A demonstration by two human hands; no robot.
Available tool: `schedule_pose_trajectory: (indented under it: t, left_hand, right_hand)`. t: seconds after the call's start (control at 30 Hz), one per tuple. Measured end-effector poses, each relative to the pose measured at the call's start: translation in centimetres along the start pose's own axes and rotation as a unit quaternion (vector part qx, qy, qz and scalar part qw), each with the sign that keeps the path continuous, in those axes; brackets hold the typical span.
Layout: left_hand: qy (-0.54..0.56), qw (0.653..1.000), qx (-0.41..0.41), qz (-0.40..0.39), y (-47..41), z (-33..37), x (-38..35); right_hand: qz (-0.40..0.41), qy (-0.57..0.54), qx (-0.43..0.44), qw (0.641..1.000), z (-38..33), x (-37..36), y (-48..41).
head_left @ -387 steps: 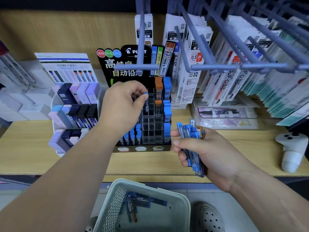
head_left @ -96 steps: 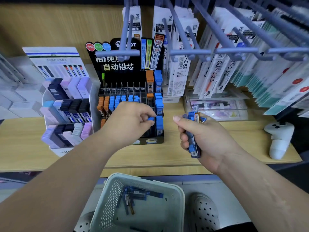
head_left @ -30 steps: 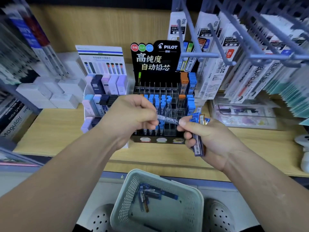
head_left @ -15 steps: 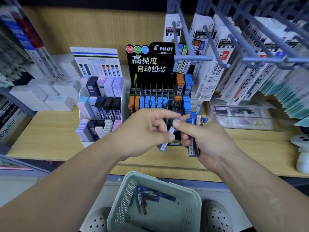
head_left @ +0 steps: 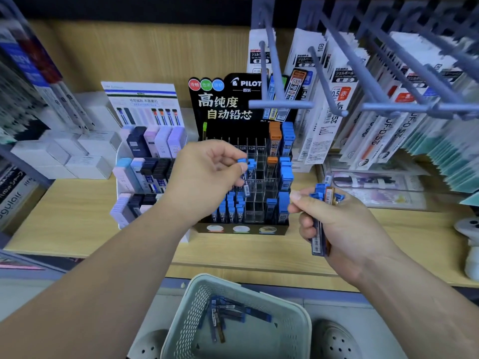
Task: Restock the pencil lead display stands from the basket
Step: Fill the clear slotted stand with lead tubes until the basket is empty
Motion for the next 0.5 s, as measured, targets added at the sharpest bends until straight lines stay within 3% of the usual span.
schedule_pose_trajectory:
  t: [0.23, 0.5]
  left_hand:
    - [-0.114, 0.991, -0.074, -0.013, -0.4, 0.7, -1.5]
    - [-0.135, 0.985, -0.106, 0.012, -0.7, 1.1, -1.2]
  right_hand:
    - [-0.015, -0.017, 0.007, 1.000, -0.4, 0.6, 0.3]
    - [-0.019, -0.008, 0.005, 1.000, -0.5, 1.3, 0.4]
Point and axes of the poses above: each hand's wrist, its own y-axis away from the middle knuckle, its own x-axis out of the back of the hand, z = x × y, the point moved 8 cm from there along -y, towards the middle knuckle, and after that the axes turned 3 degrees about y, right-handed, at the moved point
